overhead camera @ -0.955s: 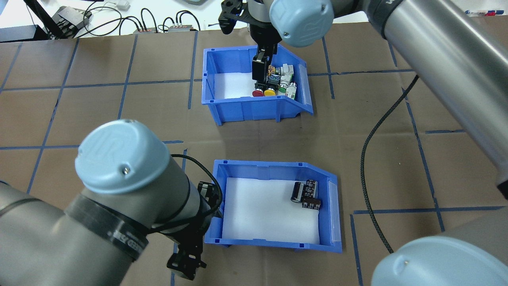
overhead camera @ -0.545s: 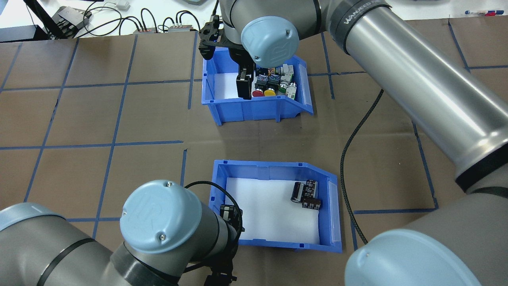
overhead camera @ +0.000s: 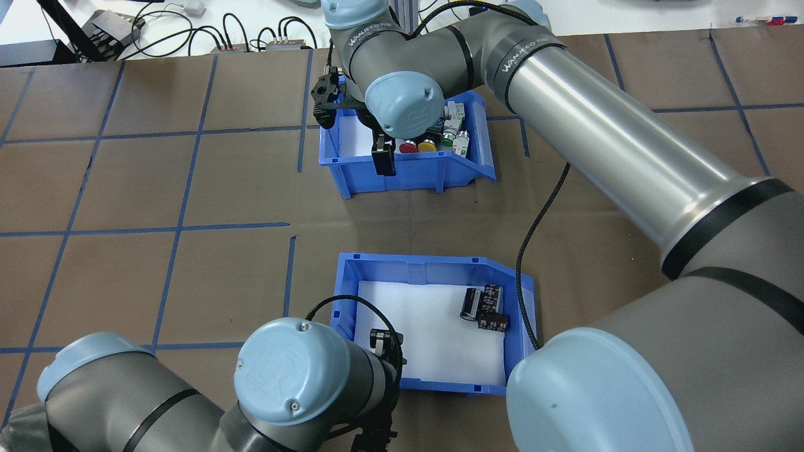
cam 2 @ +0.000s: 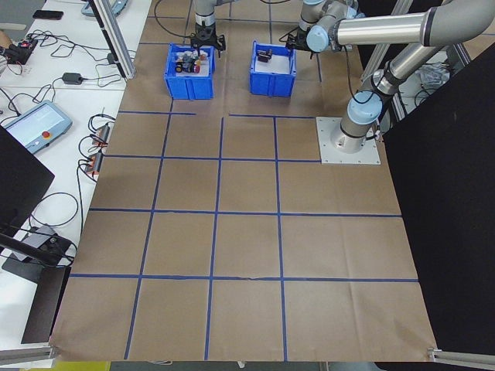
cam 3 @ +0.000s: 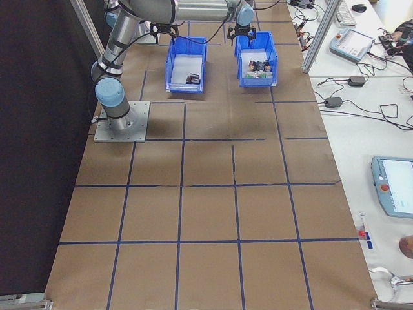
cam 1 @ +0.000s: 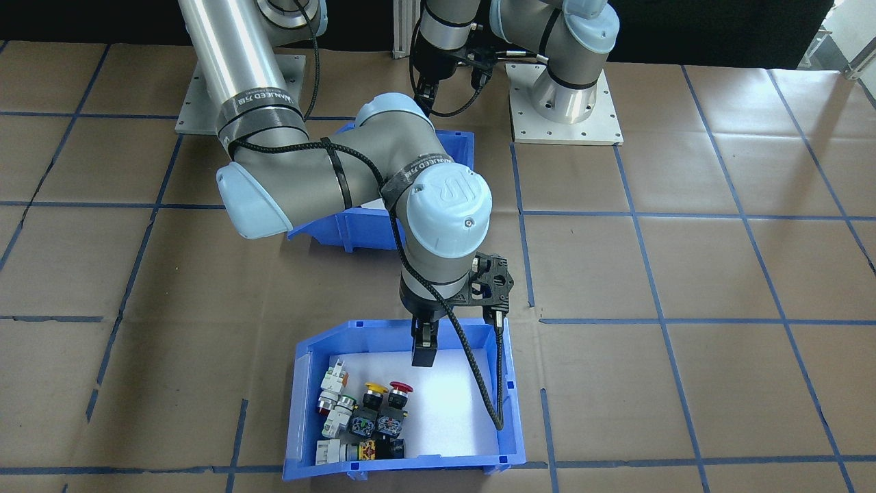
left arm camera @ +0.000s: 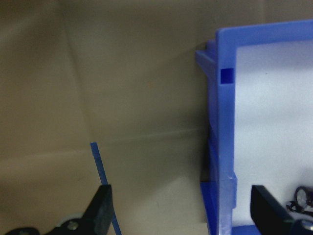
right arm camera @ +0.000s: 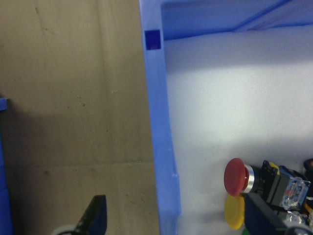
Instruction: Place battery box in front
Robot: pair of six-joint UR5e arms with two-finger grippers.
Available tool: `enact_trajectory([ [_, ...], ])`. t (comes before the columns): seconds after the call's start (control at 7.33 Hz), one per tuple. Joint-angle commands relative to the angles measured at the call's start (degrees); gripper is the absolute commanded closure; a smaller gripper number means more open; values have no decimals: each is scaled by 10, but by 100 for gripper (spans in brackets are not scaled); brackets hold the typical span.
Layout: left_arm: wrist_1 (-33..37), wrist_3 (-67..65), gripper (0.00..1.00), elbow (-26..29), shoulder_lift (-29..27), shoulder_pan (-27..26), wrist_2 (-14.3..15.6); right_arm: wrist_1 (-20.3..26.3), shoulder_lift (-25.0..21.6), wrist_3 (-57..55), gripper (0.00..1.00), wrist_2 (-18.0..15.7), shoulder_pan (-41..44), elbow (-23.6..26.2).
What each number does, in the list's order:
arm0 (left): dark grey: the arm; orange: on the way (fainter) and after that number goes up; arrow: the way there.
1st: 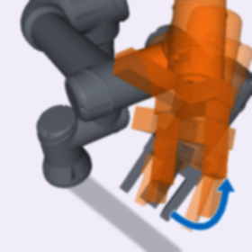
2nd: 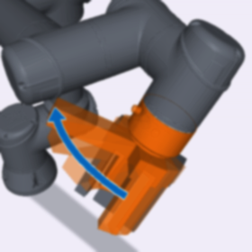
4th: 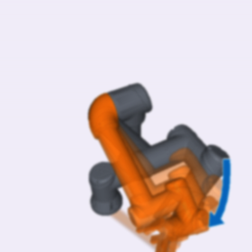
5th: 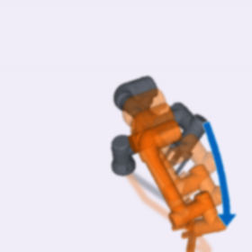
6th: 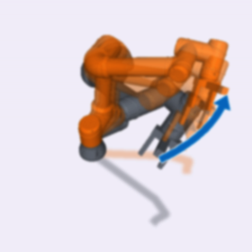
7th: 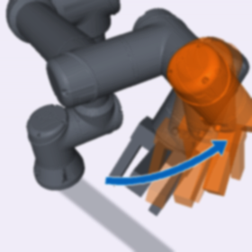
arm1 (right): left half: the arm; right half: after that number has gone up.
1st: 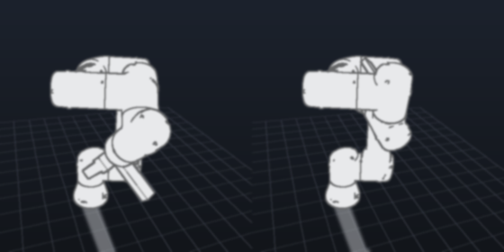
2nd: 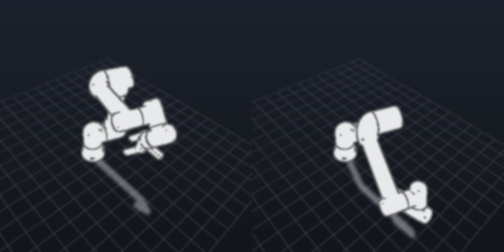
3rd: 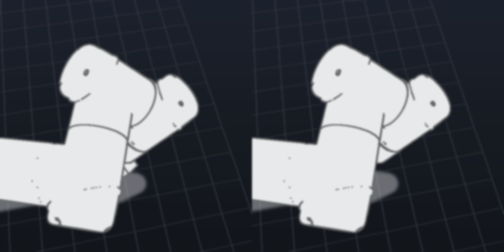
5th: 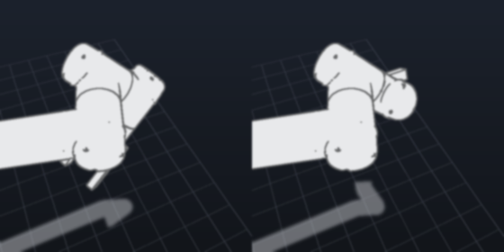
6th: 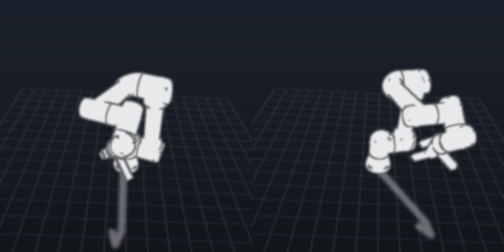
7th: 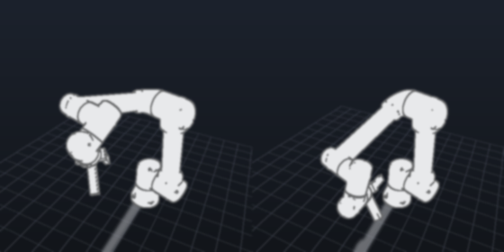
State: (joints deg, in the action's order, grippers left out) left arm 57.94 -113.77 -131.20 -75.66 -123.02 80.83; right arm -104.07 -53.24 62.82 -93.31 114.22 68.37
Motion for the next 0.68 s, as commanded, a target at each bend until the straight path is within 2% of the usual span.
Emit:
enact_trajectory([
  [0.0,-17,3,1,-6,-17,-11,2,-31,23,-1,0,0,3,1],
  [0.14,-17,1,1,-16,-20,-13,2,-35,31,-3,3,-1,8,-1],
  [0.27,-19,1,1,-15,-31,-13,5,-46,34,-1,15,-2,10,-2],
  [0.55,-39,0,9,-15,-42,-13,5,-46,25,3,52,-15,9,-3],
])
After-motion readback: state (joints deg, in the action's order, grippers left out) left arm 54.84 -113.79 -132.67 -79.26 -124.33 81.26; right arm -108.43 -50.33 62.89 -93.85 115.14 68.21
